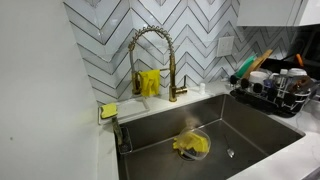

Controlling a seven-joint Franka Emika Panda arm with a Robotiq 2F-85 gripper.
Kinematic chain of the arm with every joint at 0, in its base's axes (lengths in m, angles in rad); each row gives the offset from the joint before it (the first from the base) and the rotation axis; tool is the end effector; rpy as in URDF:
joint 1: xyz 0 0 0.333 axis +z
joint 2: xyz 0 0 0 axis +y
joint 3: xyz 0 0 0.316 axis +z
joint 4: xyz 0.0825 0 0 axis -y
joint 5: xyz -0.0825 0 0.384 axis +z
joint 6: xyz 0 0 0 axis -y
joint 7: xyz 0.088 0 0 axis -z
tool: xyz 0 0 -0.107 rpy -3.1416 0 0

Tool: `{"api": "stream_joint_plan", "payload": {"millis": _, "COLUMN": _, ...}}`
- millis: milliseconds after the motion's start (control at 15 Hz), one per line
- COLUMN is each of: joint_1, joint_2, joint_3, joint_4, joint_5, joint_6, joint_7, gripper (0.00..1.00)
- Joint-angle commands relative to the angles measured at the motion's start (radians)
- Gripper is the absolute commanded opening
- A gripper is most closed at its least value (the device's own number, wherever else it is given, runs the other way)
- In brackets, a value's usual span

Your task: Put the lid on the lunch box, then put the lunch box on the rack

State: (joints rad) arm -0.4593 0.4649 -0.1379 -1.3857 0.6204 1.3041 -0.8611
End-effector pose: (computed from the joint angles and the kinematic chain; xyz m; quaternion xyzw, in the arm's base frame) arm 0.5725 -0.2816 0.4349 -0.9187 -0.1193 0.0085 0.3763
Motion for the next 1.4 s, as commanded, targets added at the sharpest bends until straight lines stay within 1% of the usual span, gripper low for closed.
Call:
{"api": "stream_joint_plan", "payload": {"millis": 0, "joint_1": -0.034, "joint_2": -0.013, "joint_3": 0.008, "joint_4": 0.03, "joint_5": 0.091, "joint_6": -0.099, "joint_7": 0.009, "gripper": 0.04}}
{"api": "stream_joint_plan", "payload": {"millis": 200, "joint_1": -0.052, "joint_2": -0.017, "joint_3": -0.003, "joint_4": 0.068, "joint_5": 0.174, "joint_6": -0.185, "joint_7": 0.029, "gripper": 0.04}}
{"api": "stream_joint_plan", "payload": {"millis": 267, "joint_1": -0.054, "joint_2": -0.019, "joint_3": -0.009, "joint_4": 0.078, "joint_5": 0.198, "joint_6": -0.198, "joint_7": 0.048, "gripper": 0.04}}
{"api": "stream_joint_plan", "payload": {"millis": 333, "joint_1": -0.051, "joint_2": -0.026, "joint_3": -0.017, "joint_4": 0.075, "joint_5": 0.228, "joint_6": -0.181, "joint_7": 0.08, "gripper": 0.04}}
{"api": "stream_joint_plan", "payload": {"millis": 533, "joint_1": -0.025, "joint_2": -0.057, "joint_3": -0.037, "joint_4": 0.045, "joint_5": 0.314, "joint_6": -0.075, "joint_7": 0.217, "gripper": 0.04}}
{"api": "stream_joint_plan", "payload": {"millis": 600, "joint_1": -0.025, "joint_2": -0.066, "joint_3": -0.025, "joint_4": 0.032, "joint_5": 0.337, "joint_6": -0.033, "joint_7": 0.262, "gripper": 0.04}}
{"api": "stream_joint_plan", "payload": {"millis": 733, "joint_1": 0.0, "joint_2": -0.074, "joint_3": -0.021, "joint_4": 0.026, "joint_5": 0.357, "joint_6": 0.048, "joint_7": 0.331, "gripper": 0.04}}
{"api": "stream_joint_plan", "payload": {"millis": 867, "joint_1": 0.035, "joint_2": -0.085, "joint_3": -0.021, "joint_4": 0.016, "joint_5": 0.352, "joint_6": 0.155, "joint_7": 0.397, "gripper": 0.04}}
{"api": "stream_joint_plan", "payload": {"millis": 1067, "joint_1": 0.084, "joint_2": -0.089, "joint_3": -0.016, "joint_4": 0.013, "joint_5": 0.341, "joint_6": 0.275, "joint_7": 0.481, "gripper": 0.04}}
{"api": "stream_joint_plan", "payload": {"millis": 1200, "joint_1": 0.112, "joint_2": -0.087, "joint_3": -0.013, "joint_4": 0.015, "joint_5": 0.34, "joint_6": 0.329, "joint_7": 0.52, "gripper": 0.04}}
{"api": "stream_joint_plan", "payload": {"millis": 1333, "joint_1": 0.134, "joint_2": -0.081, "joint_3": -0.007, "joint_4": 0.022, "joint_5": 0.327, "joint_6": 0.357, "joint_7": 0.551, "gripper": 0.04}}
